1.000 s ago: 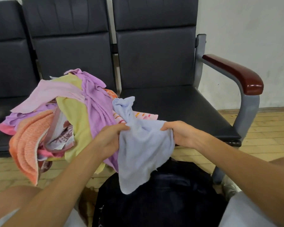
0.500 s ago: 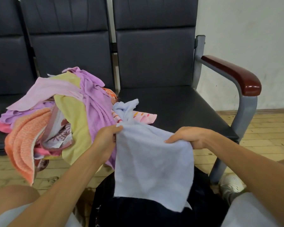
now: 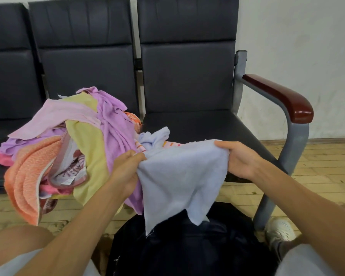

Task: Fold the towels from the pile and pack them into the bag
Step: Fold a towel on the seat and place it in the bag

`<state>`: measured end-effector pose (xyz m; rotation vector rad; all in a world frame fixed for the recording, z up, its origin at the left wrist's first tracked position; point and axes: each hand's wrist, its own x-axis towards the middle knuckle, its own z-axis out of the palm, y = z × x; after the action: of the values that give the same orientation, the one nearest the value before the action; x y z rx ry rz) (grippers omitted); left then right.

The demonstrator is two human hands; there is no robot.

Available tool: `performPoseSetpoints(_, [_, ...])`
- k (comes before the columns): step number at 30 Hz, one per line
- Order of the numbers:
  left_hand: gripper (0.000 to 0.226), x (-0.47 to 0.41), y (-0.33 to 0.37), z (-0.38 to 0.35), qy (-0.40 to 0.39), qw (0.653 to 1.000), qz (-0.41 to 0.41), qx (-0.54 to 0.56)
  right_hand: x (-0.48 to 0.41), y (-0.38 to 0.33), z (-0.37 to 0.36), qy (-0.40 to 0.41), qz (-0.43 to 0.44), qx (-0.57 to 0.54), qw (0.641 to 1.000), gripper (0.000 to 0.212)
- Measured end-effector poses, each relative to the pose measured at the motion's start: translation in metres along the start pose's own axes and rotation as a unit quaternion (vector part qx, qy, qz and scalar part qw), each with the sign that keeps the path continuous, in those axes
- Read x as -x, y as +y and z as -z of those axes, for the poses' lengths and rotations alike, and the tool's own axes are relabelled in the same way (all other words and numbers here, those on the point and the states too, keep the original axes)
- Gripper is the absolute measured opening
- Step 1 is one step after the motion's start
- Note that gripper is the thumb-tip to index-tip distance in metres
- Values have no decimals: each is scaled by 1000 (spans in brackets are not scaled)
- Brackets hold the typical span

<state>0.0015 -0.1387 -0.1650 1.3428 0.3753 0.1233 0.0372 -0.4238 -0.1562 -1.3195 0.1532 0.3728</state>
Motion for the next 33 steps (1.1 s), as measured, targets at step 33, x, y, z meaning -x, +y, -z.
performPoseSetpoints(33, [23,9,37,12,-20,987,-125,96,31,-39,15,61,127,-115,983,37])
